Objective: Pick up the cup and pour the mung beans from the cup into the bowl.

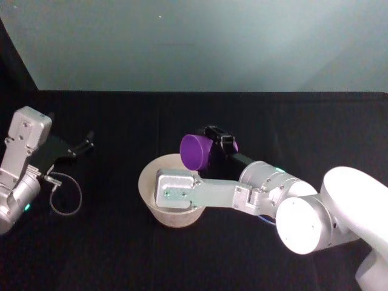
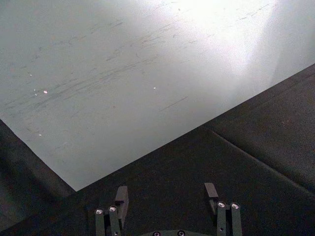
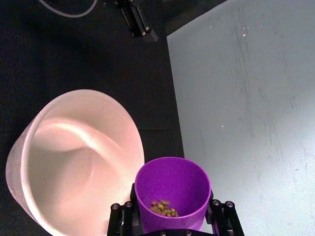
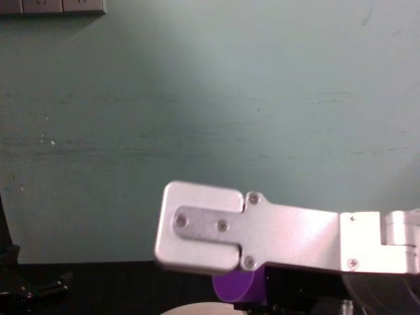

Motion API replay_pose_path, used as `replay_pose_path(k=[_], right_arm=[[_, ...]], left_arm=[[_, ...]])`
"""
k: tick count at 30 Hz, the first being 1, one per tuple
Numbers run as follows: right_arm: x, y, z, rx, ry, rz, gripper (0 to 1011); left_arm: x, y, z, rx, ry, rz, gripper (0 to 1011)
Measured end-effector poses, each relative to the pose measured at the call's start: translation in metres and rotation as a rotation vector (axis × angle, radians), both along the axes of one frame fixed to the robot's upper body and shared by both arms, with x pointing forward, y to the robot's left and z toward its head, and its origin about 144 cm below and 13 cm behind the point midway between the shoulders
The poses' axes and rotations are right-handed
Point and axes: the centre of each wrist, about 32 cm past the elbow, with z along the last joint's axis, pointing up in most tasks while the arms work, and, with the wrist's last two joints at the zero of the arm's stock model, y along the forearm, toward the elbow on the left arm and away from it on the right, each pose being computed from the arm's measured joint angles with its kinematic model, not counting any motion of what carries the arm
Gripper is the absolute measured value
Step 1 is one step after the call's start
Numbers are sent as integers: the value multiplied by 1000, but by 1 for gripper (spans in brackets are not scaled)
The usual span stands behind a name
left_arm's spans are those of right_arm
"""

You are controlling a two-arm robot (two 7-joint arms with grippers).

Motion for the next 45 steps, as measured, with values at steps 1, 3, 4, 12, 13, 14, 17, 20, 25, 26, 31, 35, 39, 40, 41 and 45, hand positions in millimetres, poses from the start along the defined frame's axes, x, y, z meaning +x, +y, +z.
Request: replay_pose_path(k=[1,3,4,12,13,14,17,20,25,26,31,35,39,40,41,45], right_arm=[[0,2,0,-13,-7,4,726],[0,3,0,-28,-14,8,726],[1,4,0,-35,-17,10,726],[1,12,-1,-120,-44,41,726],[1,14,-1,-132,-47,44,726],[1,14,-1,-137,-49,46,726],[1,17,-2,-163,-59,49,726],[1,18,-3,-180,-67,51,726],[0,22,-5,-223,-92,58,726],[0,22,-6,-230,-95,60,726],[0,24,-8,-257,-110,70,726],[-1,26,-9,-273,-121,78,726],[-1,27,-10,-287,-129,84,726],[-1,28,-10,-290,-131,86,726],[-1,28,-10,-296,-134,87,726],[-1,30,-11,-317,-144,93,726]], left_arm=[[0,0,0,0,0,0,1000],[0,0,0,0,0,0,1000],[0,0,0,0,0,0,1000],[0,0,0,0,0,0,1000],[0,0,0,0,0,0,1000],[0,0,0,0,0,0,1000],[0,0,0,0,0,0,1000],[0,0,0,0,0,0,1000],[0,0,0,0,0,0,1000],[0,0,0,0,0,0,1000],[0,0,0,0,0,0,1000],[0,0,0,0,0,0,1000],[0,0,0,0,0,0,1000],[0,0,0,0,0,0,1000],[0,0,0,0,0,0,1000],[0,0,0,0,0,0,1000]])
